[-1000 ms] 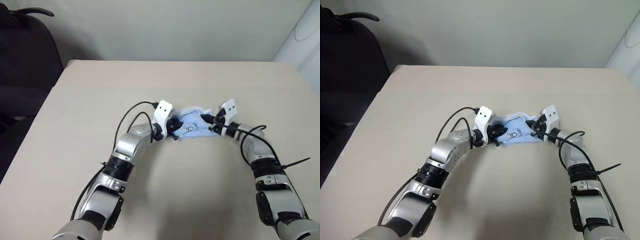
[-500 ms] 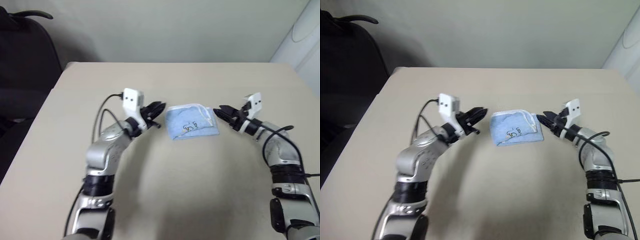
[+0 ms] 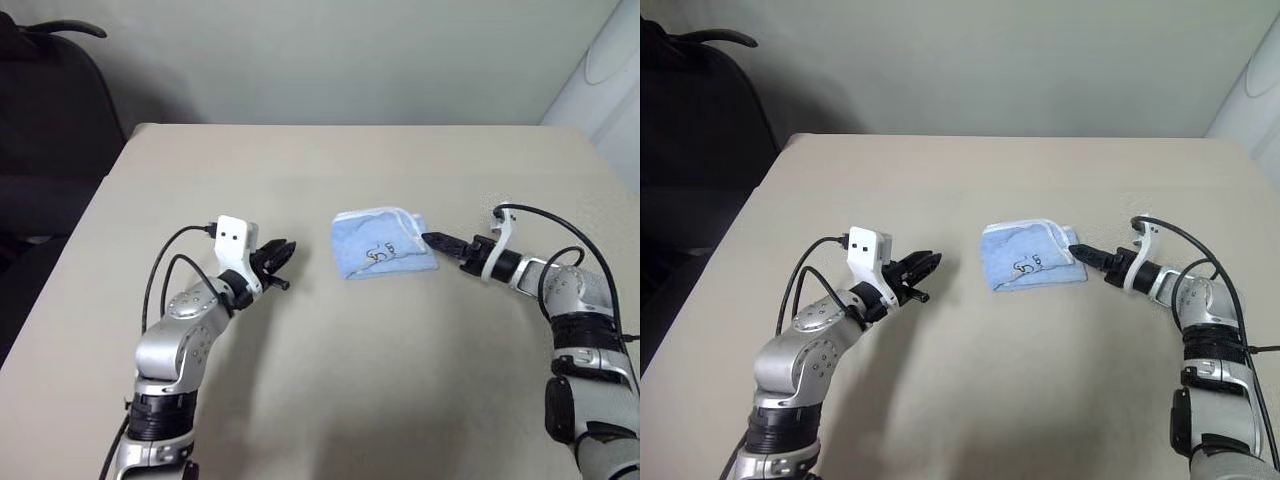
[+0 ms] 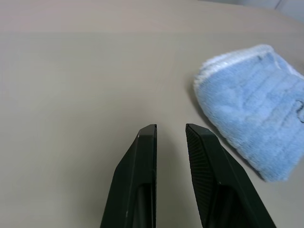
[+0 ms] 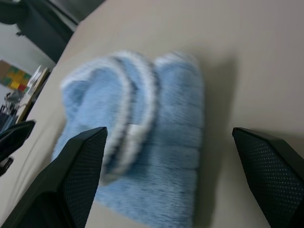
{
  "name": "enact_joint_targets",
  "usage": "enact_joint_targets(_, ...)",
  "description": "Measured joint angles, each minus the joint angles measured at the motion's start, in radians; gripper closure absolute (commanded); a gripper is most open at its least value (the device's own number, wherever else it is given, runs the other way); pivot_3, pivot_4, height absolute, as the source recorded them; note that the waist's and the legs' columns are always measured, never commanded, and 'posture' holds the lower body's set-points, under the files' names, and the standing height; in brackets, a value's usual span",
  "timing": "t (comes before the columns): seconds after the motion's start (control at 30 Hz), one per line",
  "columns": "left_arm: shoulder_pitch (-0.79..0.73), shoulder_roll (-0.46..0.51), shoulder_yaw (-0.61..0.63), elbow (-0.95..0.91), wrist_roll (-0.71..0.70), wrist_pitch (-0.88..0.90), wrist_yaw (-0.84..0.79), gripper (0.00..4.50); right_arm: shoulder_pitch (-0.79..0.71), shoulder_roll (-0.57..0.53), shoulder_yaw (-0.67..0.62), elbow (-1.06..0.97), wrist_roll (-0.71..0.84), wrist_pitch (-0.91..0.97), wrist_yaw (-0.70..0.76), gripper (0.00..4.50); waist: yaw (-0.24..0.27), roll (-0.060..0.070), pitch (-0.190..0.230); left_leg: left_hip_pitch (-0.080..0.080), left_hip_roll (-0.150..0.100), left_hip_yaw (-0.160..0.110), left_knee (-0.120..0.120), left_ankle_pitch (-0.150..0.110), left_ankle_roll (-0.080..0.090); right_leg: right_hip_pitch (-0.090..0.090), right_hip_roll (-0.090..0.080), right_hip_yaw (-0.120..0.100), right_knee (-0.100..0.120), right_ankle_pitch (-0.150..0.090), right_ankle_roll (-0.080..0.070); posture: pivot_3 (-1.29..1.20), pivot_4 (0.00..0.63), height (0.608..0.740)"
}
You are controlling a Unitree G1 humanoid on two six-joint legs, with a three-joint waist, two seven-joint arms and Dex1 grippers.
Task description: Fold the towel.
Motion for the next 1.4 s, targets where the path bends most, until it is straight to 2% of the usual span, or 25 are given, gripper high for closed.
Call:
enact_joint_targets(0.33,0.001,-0.049,-0.008,-0.006,-0.008,0.019,0.033,3.44,-0.112,0.052,0.017,0.159,-0.046,-0.02,0.041,0.03,-0.021,-0.002,-0.001,0.003,0.001,0.0,0.0,0.0,0.0,0.001,0.002,0.001,0.001,0.0,0.0,0.0,0.15,0.74)
enact_joint_targets(0.57,0.001,-0.051,-0.012,-0.007,-0.019,0.021,0.035,3.44,-0.123,0.094,0.053,0.142,-0.059,-0.013,0.072,0.03,-0.026,-0.002,-0.001,0.003,0.001,-0.001,-0.001,0.0,0.0,0.001,0.002,0.001,0.001,0.0,0.0,0.0,0.15,0.74)
enact_joint_targets(0.73,0.001,-0.056,-0.019,-0.006,-0.019,0.021,0.035,3.44,-0.116,0.095,0.126,0.072,-0.099,-0.019,0.093,0.03,-0.026,-0.002,-0.001,0.003,0.001,-0.001,-0.001,0.0,0.0,0.001,0.002,0.0,0.0,0.0,0.0,0.0,0.15,0.74)
enact_joint_targets(0.8,0.001,-0.056,-0.022,-0.006,-0.019,0.021,0.035,3.44,-0.108,0.096,0.134,0.057,-0.108,-0.022,0.094,0.59,-0.025,-0.002,-0.001,0.003,0.001,-0.001,-0.001,0.0,0.0,0.001,0.002,0.0,0.0,0.0,0.0,0.0,0.15,0.74)
enact_joint_targets(0.97,0.001,-0.057,-0.03,-0.006,-0.019,0.021,0.036,3.44,-0.082,0.096,0.133,0.035,-0.115,-0.023,0.094,2.34,-0.025,-0.002,-0.001,0.003,0.001,-0.001,-0.001,0.0,0.0,0.001,0.002,0.0,0.0,0.0,0.0,0.0,0.15,0.74)
enact_joint_targets(1.13,0.005,-0.06,-0.032,-0.006,-0.019,0.021,0.038,3.44,-0.046,0.094,0.057,0.007,-0.076,0.012,0.07,4.09,-0.016,-0.002,-0.001,0.002,0.0,-0.001,-0.001,0.0,0.0,0.001,0.001,0.0,0.0,0.0,0.0,0.0,0.15,0.74)
enact_joint_targets(1.17,0.007,-0.06,-0.032,-0.007,-0.019,0.021,0.039,3.44,-0.037,0.09,0.032,-0.008,-0.061,0.025,0.06,4.33,-0.014,-0.001,-0.001,0.002,0.0,-0.001,0.0,0.0,0.0,0.001,0.001,0.0,0.0,0.0,0.0,0.0,0.15,0.74)
enact_joint_targets(1.2,0.01,-0.061,-0.033,-0.007,-0.019,0.021,0.04,3.44,-0.027,0.087,-0.004,-0.025,-0.038,0.043,0.044,4.45,-0.011,-0.002,-0.001,0.002,0.0,-0.001,0.0,0.0,0.0,0.001,0.001,0.0,0.0,0.0,0.0,0.0,0.15,0.74)
enact_joint_targets(1.4,0.026,-0.067,-0.032,-0.017,-0.022,0.021,0.053,3.44,0.027,0.036,-0.275,-0.095,0.088,0.102,-0.112,4.45,0.002,-0.002,-0.001,0.001,-0.001,-0.001,0.0,0.0,0.0,0.001,0.0,0.001,0.0,0.0,0.0,0.0,0.15,0.74)
